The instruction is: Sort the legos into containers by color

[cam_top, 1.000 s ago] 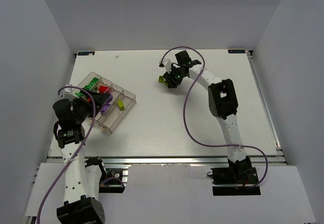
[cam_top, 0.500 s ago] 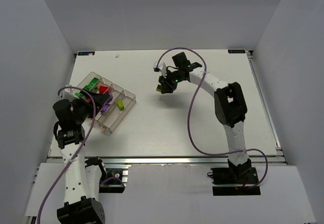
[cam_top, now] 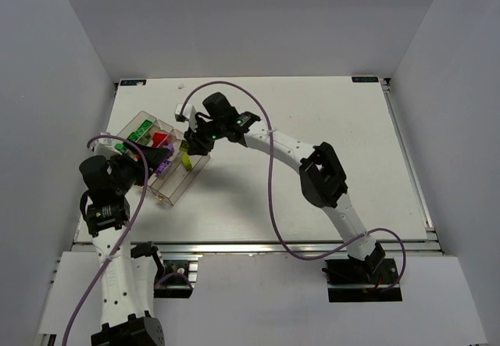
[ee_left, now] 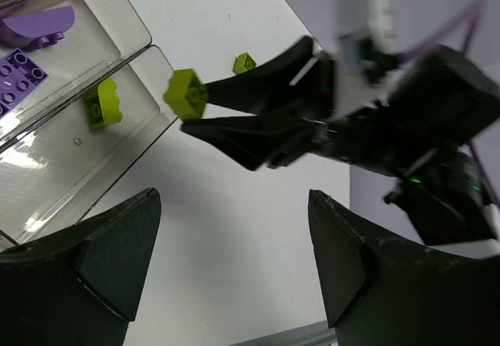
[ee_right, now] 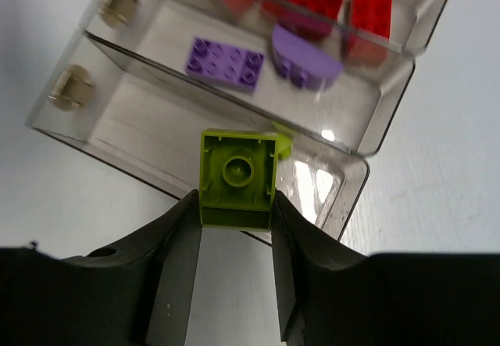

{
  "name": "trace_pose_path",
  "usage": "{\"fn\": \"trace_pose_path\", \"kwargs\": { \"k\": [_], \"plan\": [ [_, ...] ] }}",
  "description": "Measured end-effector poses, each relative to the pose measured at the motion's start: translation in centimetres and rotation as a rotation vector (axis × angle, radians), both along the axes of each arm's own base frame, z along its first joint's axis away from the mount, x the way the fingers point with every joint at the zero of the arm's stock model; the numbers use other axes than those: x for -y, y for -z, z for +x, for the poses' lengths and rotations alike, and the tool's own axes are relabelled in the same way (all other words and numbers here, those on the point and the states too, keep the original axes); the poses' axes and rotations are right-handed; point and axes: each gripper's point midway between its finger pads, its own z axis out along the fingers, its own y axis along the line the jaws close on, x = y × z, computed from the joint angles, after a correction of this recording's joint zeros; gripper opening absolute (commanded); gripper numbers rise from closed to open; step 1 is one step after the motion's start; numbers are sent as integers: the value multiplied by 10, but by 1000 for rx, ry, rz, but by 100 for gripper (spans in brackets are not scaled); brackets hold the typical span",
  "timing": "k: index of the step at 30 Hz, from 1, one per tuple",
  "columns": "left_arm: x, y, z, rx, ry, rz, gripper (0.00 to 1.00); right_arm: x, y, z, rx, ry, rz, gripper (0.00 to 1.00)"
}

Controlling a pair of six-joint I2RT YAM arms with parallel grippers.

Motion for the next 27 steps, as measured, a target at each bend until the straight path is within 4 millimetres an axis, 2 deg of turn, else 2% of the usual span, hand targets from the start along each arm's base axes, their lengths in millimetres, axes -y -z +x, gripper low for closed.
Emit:
{"fn": "trace_pose_path", "kwargs": {
  "k": [2,4,7,10,11,12,15,17,18,19,24,27],
  "plan": [
    [0,-1,-2,1,-1,8,85,0,26,7,-30,46,-42,8],
    [0,-1,-3,-1,0,17,85,2,49,12,-48,82,-83,10],
    [0,1,-4,-11,3,24,85,5,68,17,-53,116,-122,13],
    [0,3,-5,-19,5,30,85,4,69,19,-39,130,-127,18],
    [0,4,-6,-22,5,30,85,2,67,20,-31,131,-120,24],
    [0,5,-6,-24,4,31,85,1,67,20,-26,133,-117,24],
    [0,5,-7,-26,5,32,85,1,67,22,-16,140,-118,39],
    [0,5,-7,-24,5,34,85,1,67,23,-8,142,-120,58],
    [0,5,-8,-23,5,35,86,1,67,23,-7,142,-120,58],
    [0,5,-8,-23,5,36,85,1,67,24,-1,142,-122,63],
    [0,4,-10,-29,4,39,86,4,67,28,6,151,-125,65],
    [0,1,-10,-23,4,42,86,13,64,32,-4,171,-120,60]
  ]
}}
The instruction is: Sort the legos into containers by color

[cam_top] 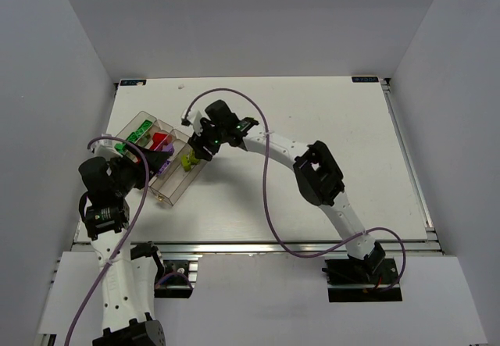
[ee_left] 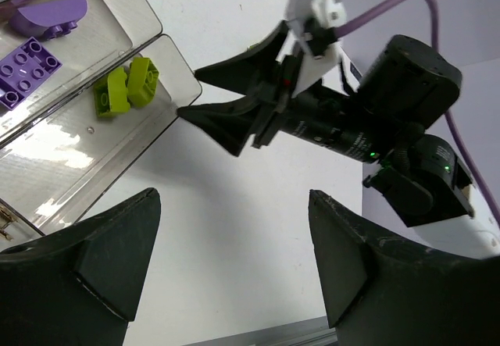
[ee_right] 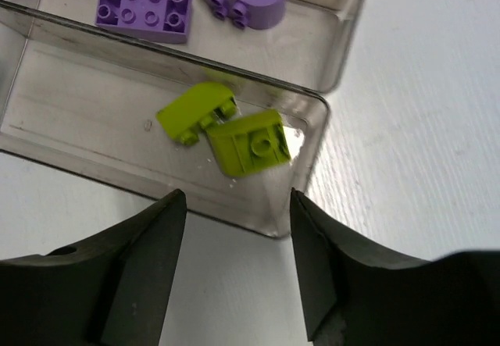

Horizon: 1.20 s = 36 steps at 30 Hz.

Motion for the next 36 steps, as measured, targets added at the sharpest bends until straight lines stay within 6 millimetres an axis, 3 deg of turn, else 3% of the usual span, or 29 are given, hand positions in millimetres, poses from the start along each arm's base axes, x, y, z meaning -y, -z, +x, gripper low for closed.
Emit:
{"fn": "trace_pose_path", "kwargs": {
  "k": [4,9,12,17,22,27,31,36],
  "plan": [
    [0,0,0,1,0,1,86,32,-23,22,-4,115,23,60],
    [0,-1,0,2,0,1,86,88,-66,92,76,454,53,72],
    [0,-1,1,6,0,1,86,124,-65,125,84,648,36,76],
    [-1,-2,2,10,-2,-1,86,162,-37,152,37,842,-2,73],
    [-1,-3,3,13,-4,-6,86,173,0,164,-46,911,-28,68],
    [-1,-3,3,12,-6,-9,86,169,32,171,-122,925,-43,69],
    [-2,-3,3,12,-12,-7,85,163,45,173,-161,924,-38,70],
    [-3,-1,5,4,-19,-7,86,159,51,176,-172,926,-35,64]
  ]
}}
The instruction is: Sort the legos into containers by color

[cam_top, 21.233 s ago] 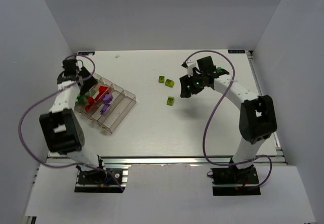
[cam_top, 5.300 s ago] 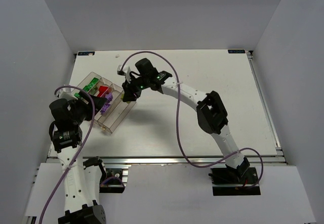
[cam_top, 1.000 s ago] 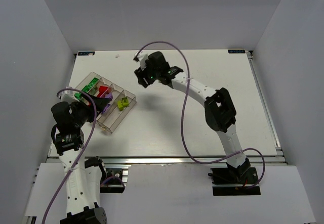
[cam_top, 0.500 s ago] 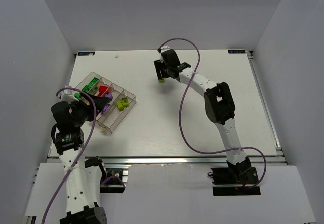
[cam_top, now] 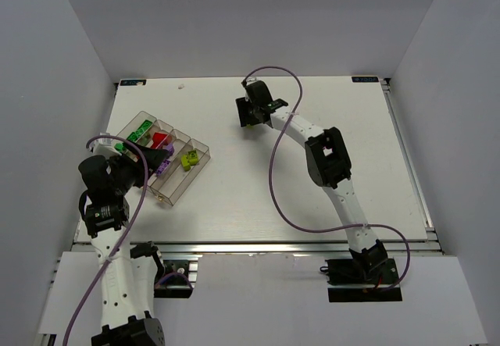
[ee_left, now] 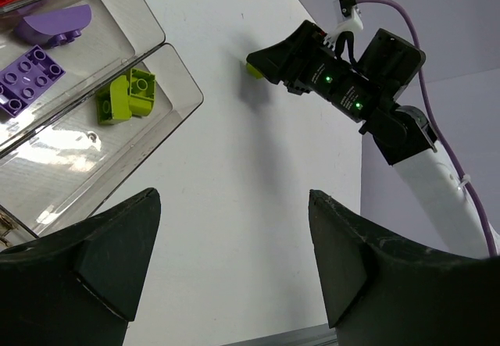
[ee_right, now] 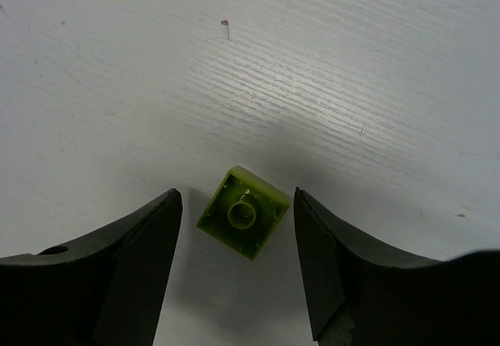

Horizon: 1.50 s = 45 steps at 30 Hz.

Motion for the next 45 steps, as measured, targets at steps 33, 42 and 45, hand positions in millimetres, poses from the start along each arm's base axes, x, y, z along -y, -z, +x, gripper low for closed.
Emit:
{"fn": "trace_pose_path", "kwargs": {
  "k": [33,42,45],
  "plan": [
    [-1,-14,-1,32,-10,15,86,-155,-169,-217,159,-1018,451,0],
    [0,-31,-10,53,-17,30,86,-190,-98,-244,45,-1042,397,10],
    [2,-30,-13,47,-17,28,86,-193,-86,-247,35,-1036,377,23]
  ]
}}
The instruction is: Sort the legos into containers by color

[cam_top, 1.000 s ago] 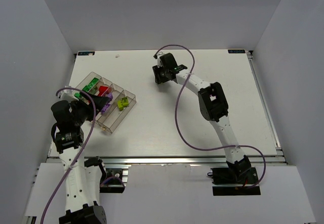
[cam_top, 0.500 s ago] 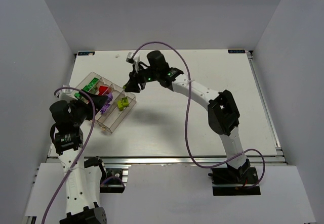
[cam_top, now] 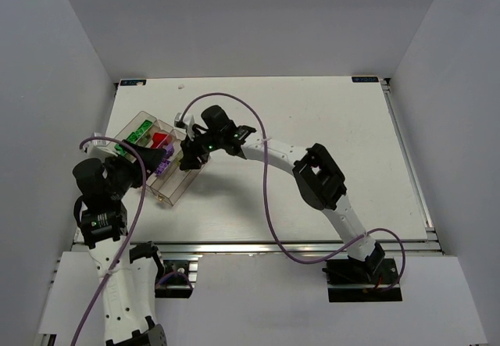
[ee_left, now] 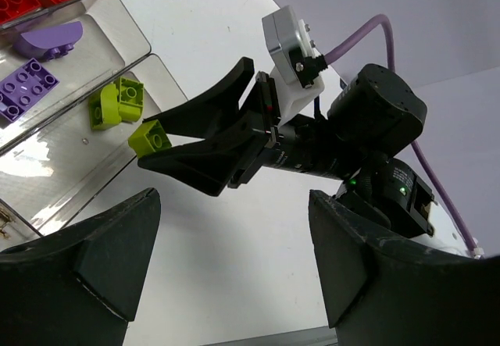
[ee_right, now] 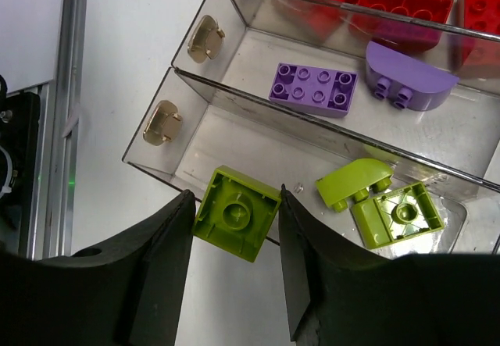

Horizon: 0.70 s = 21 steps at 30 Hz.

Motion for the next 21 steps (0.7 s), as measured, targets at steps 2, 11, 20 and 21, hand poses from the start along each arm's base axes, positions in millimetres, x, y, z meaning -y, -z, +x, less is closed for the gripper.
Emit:
{"fn": "trace_pose_path", "kwargs": {
  "k": [2,11,20,21],
  "plan": [
    [1,1,-3,-3,-1,-1,86,-3,0,0,11,5,-1,33],
    [2,3,-12,-33,-9,-5,86,-15,-1,13,81,44,8,66],
    [5,-6,-19,-21,-9,-1,88,-8,10,25,125,73,-28,89],
    [5,-7,-19,-18,-8,0,98,-4,7,26,129,80,-34,89]
  ]
}}
